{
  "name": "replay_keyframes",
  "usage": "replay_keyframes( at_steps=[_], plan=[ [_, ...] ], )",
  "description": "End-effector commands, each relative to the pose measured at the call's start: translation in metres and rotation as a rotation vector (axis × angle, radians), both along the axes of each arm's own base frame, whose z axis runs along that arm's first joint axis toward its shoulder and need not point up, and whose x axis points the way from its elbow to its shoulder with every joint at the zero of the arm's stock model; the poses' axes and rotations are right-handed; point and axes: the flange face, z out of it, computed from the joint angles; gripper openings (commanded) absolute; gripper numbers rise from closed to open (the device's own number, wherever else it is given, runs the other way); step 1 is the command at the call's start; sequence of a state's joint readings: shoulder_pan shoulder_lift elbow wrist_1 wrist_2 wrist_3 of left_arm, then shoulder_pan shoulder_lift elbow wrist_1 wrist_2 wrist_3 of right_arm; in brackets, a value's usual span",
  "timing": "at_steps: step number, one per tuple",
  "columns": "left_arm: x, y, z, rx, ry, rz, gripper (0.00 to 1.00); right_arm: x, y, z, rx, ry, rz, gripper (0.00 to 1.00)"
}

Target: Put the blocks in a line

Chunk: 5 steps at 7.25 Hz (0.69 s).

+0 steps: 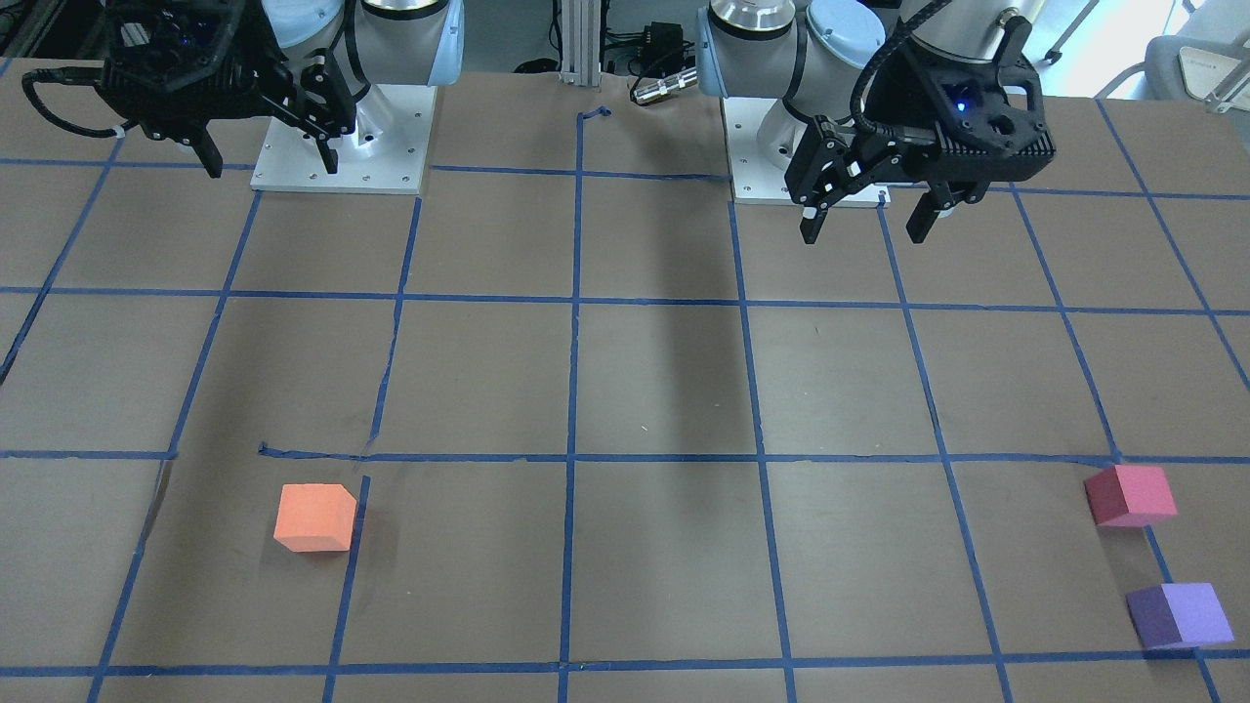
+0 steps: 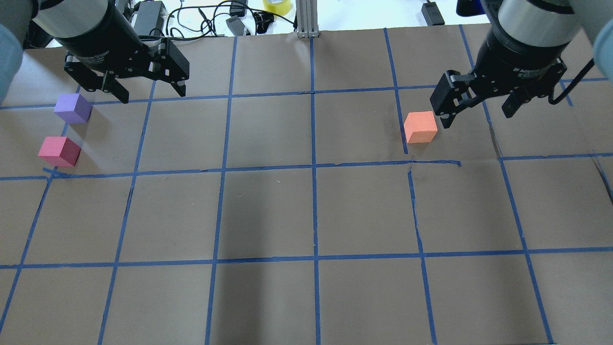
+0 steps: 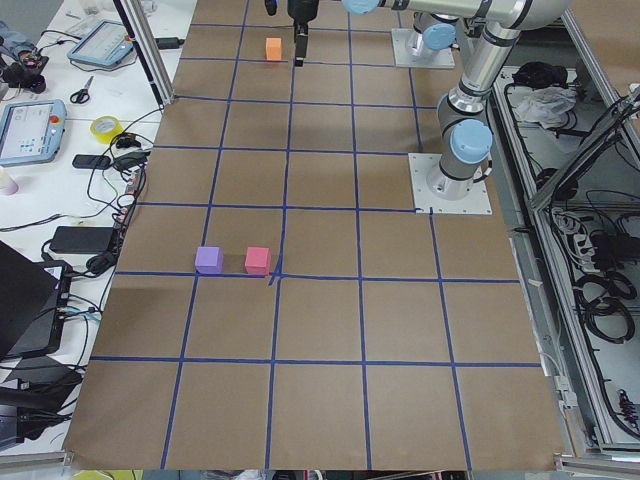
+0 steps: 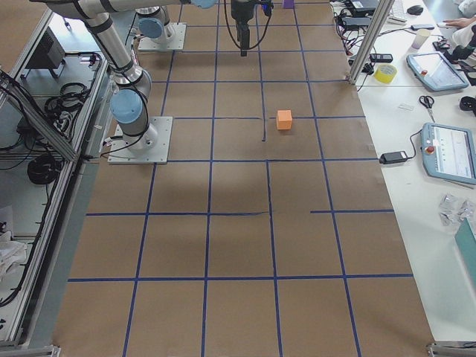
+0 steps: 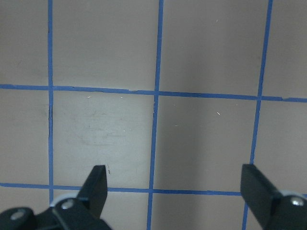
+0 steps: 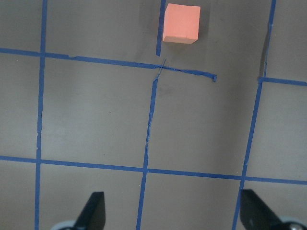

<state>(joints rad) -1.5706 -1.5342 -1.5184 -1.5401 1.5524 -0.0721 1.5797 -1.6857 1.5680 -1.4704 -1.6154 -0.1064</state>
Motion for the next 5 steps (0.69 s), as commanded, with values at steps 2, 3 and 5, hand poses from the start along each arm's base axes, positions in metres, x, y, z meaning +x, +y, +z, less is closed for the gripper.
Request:
replay_keyframes(
  at_steps=[2, 3, 5],
  plan=[
    [0.001, 0.0, 0.0, 0.0, 0.0, 0.001, 1.0, 0.004, -0.017, -0.019, 0.018, -0.015, -0.018, 1.0],
    [0.001, -0.001, -0.001, 0.002, 0.0, 0.001, 1.0, 0.004, -0.014, -0.009, -0.002, -0.016, -0.02, 1.0],
    [0.001, -0.001, -0.001, 0.002, 0.002, 0.003, 1.0, 0.005, -0.013, -0.008, -0.008, -0.016, -0.023, 1.0]
  ],
)
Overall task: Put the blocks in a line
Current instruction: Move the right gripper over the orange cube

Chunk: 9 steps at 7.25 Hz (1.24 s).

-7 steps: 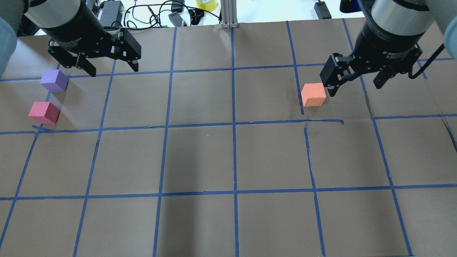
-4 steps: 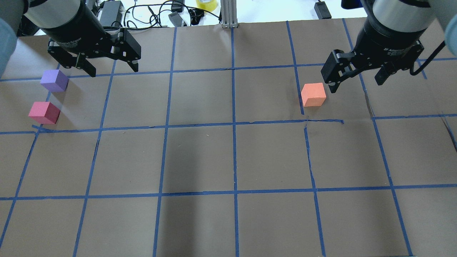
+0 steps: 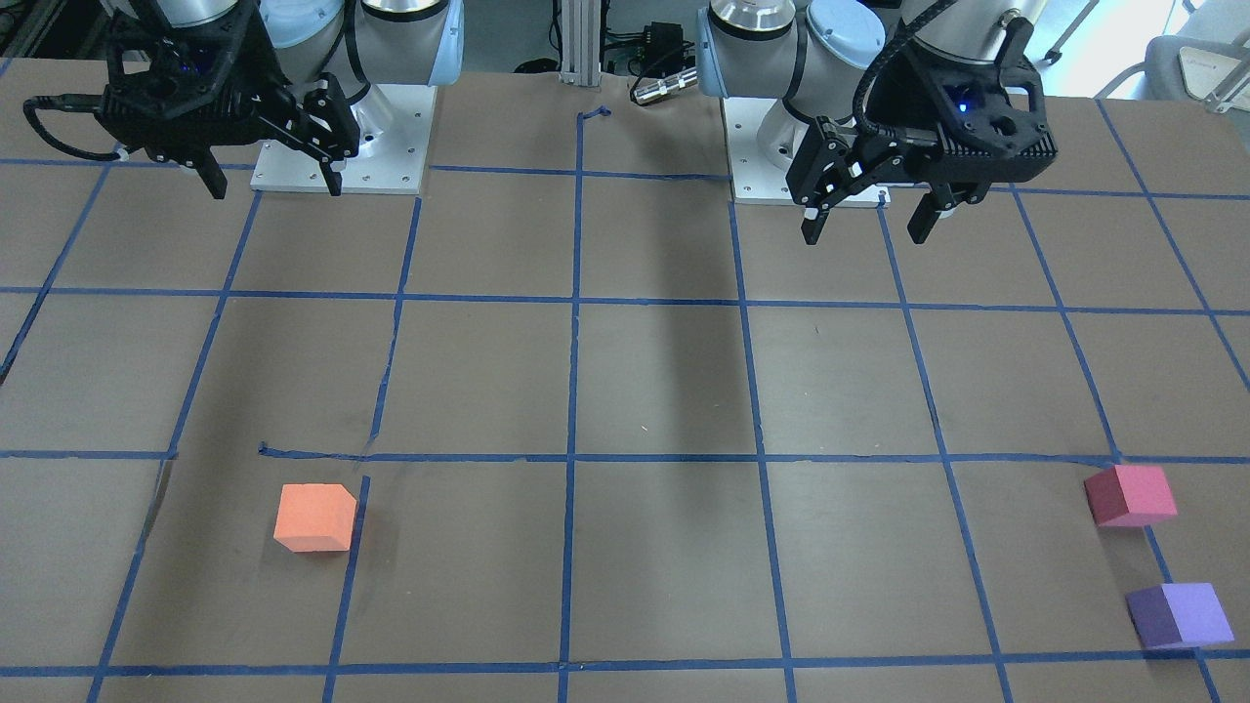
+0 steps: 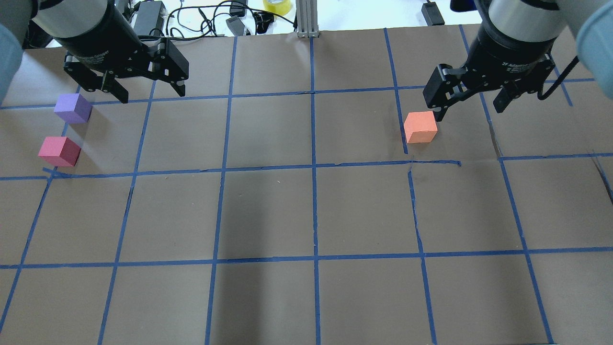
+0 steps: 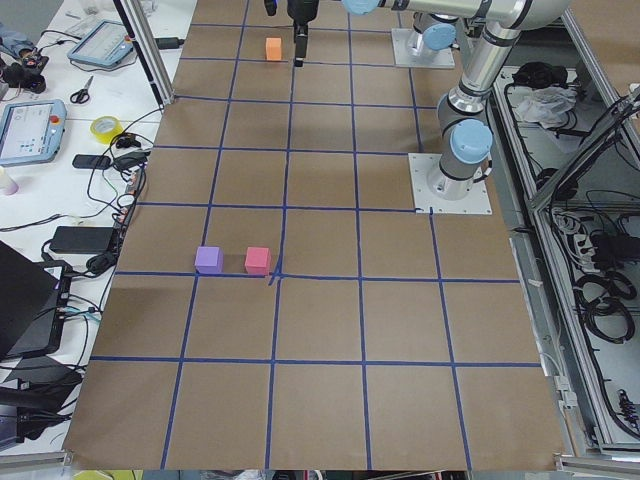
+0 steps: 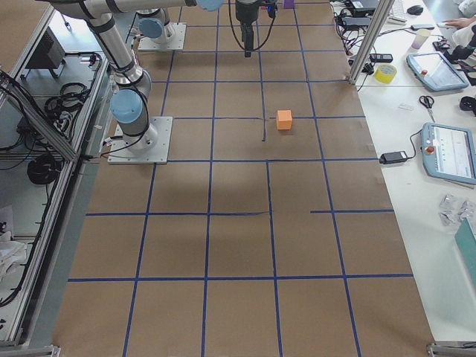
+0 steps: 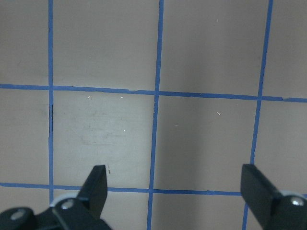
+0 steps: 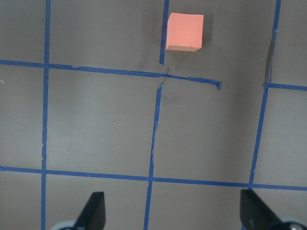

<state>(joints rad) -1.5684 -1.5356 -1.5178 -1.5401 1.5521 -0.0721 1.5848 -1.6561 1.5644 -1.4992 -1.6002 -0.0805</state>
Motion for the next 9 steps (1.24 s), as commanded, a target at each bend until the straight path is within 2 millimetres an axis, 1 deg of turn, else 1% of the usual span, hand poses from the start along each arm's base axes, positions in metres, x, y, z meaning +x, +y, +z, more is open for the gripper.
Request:
replay_keyframes(
  at_steps=[1, 3, 4, 5, 6, 7, 8, 9],
  plan=[
    [-0.001, -0.002, -0.002, 0.004, 0.001, -0.001, 1.0, 0.001, -0.004, 0.0, -0.02, -0.001, -0.007, 1.0],
    [-0.001, -0.005, -0.005, 0.008, 0.007, 0.0, 1.0, 0.001, -0.008, -0.009, -0.008, -0.001, -0.004, 1.0],
    [-0.001, -0.006, -0.004, -0.002, 0.011, -0.001, 1.0, 0.0, -0.015, -0.021, 0.017, 0.004, -0.004, 1.0],
    [-0.001, -0.006, -0.004, -0.002, 0.011, -0.001, 1.0, 0.0, -0.029, -0.036, 0.024, 0.002, -0.013, 1.0],
    [-0.001, -0.006, -0.004, -0.002, 0.009, 0.0, 1.0, -0.002, -0.051, -0.053, 0.006, 0.007, -0.018, 1.0],
    [-0.001, -0.006, -0.004, -0.002, 0.009, 0.0, 1.0, -0.001, -0.067, -0.061, -0.024, -0.002, -0.004, 1.0],
    [-0.001, -0.006, -0.004, -0.002, 0.009, 0.001, 1.0, -0.001, -0.088, -0.069, -0.099, 0.002, 0.003, 1.0],
    [-0.001, -0.006, -0.004, -0.002, 0.009, 0.0, 1.0, 0.0, -0.108, -0.097, -0.082, 0.001, 0.008, 1.0]
  ],
)
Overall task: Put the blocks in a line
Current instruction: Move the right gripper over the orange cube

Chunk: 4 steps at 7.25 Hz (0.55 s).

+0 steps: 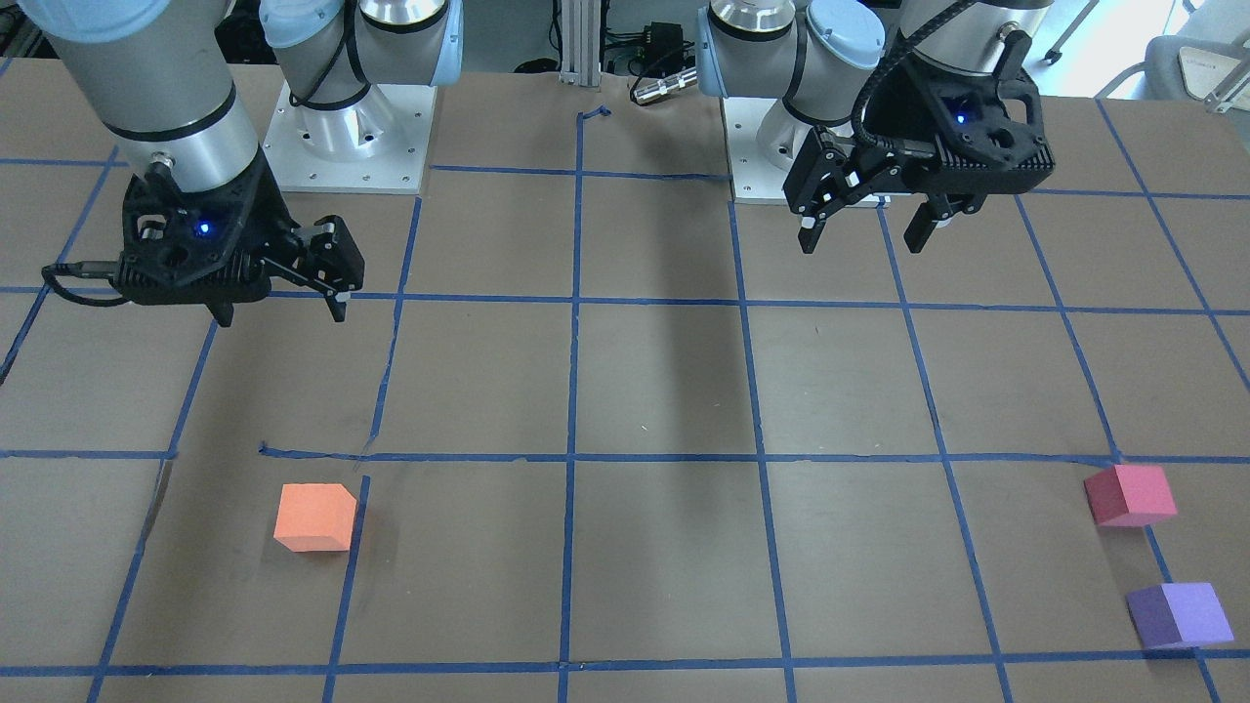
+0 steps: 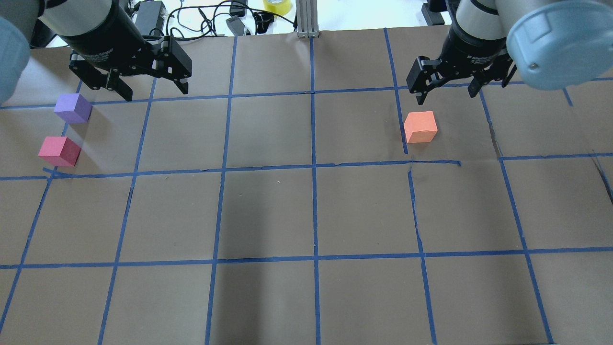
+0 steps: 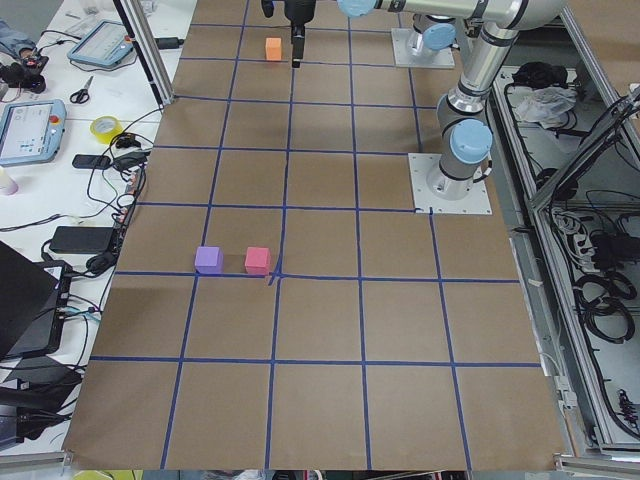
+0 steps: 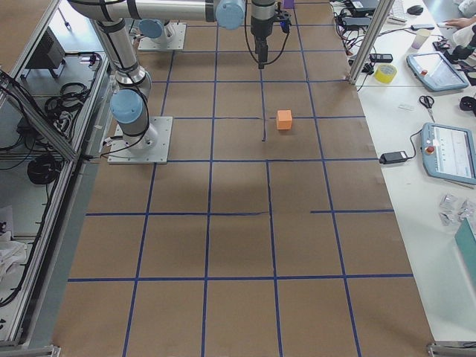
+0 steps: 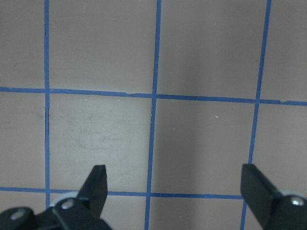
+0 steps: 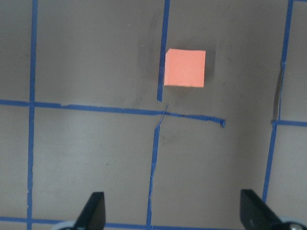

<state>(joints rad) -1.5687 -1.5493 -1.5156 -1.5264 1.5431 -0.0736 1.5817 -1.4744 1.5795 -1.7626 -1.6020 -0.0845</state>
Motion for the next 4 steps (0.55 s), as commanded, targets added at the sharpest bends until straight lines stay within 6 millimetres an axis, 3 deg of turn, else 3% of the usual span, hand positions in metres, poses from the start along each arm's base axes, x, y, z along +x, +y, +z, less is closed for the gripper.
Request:
replay_keyframes(
  at_steps=[1, 4],
  plan=[
    [0.0, 0.0, 0.0, 0.0, 0.0, -0.001, 1.0, -0.001, -0.039, -0.053, 0.014, 0.013, 0.035, 1.0],
    [0.0, 0.0, 0.0, 0.0, 0.001, 0.001, 1.0, -0.004, -0.091, -0.11, -0.099, 0.022, 0.018, 1.0]
  ],
)
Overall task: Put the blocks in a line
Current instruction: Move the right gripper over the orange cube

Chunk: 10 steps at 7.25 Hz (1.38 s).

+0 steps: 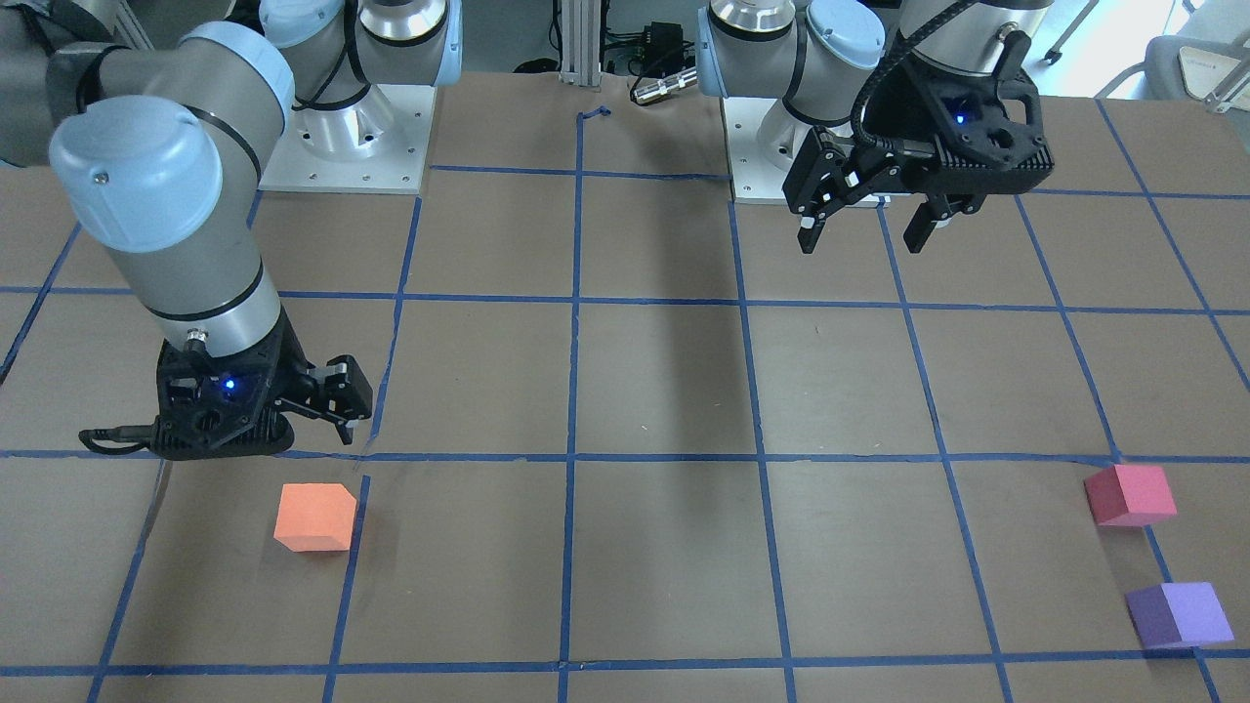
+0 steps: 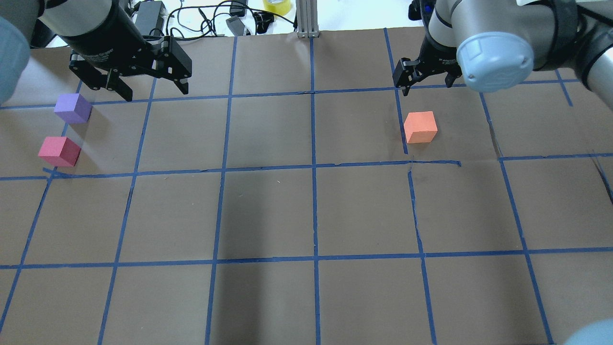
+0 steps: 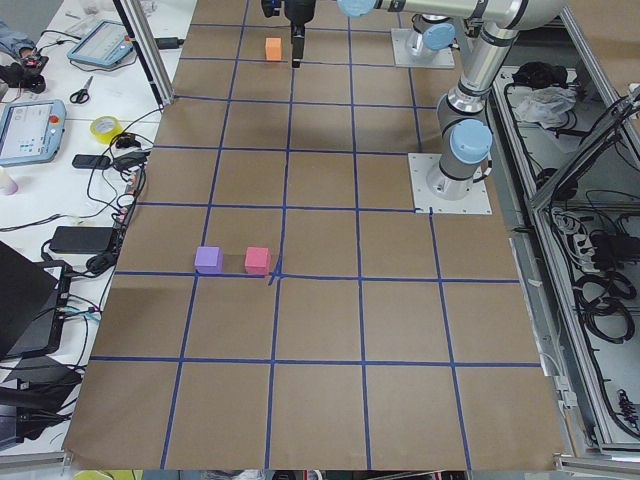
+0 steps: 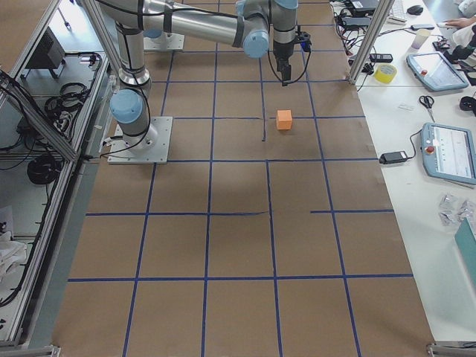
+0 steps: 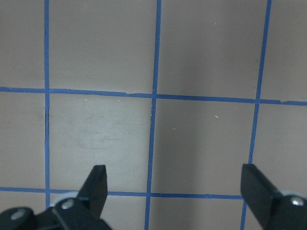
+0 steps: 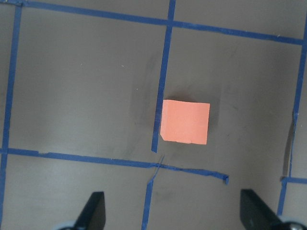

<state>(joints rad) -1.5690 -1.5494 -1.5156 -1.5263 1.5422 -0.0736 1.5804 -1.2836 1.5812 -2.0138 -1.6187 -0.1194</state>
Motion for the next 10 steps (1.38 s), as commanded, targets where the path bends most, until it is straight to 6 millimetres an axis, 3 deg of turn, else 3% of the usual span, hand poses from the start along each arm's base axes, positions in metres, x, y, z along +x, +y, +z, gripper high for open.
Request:
replay_keyframes(
  at_steps=[1, 2, 3, 7, 10],
  plan=[
    [0.0, 0.001, 0.002, -0.003, -0.001, 0.0, 1.0, -0.019, -0.031, -0.047, -0.018, -0.001, -0.041, 1.0],
    [0.001, 0.001, 0.002, -0.003, -0.001, 0.001, 1.0, -0.043, -0.038, -0.066, 0.016, -0.015, -0.075, 1.0],
    [0.0, 0.002, 0.002, -0.003, 0.001, 0.0, 1.0, -0.046, -0.042, -0.084, 0.046, -0.018, -0.084, 1.0],
    [0.001, 0.002, 0.002, -0.005, -0.001, 0.0, 1.0, -0.039, -0.05, -0.134, 0.12, -0.111, -0.229, 1.0],
    [0.0, 0.003, 0.003, -0.006, -0.001, -0.002, 1.0, -0.04, -0.049, -0.15, 0.15, -0.091, -0.22, 1.0]
  ],
)
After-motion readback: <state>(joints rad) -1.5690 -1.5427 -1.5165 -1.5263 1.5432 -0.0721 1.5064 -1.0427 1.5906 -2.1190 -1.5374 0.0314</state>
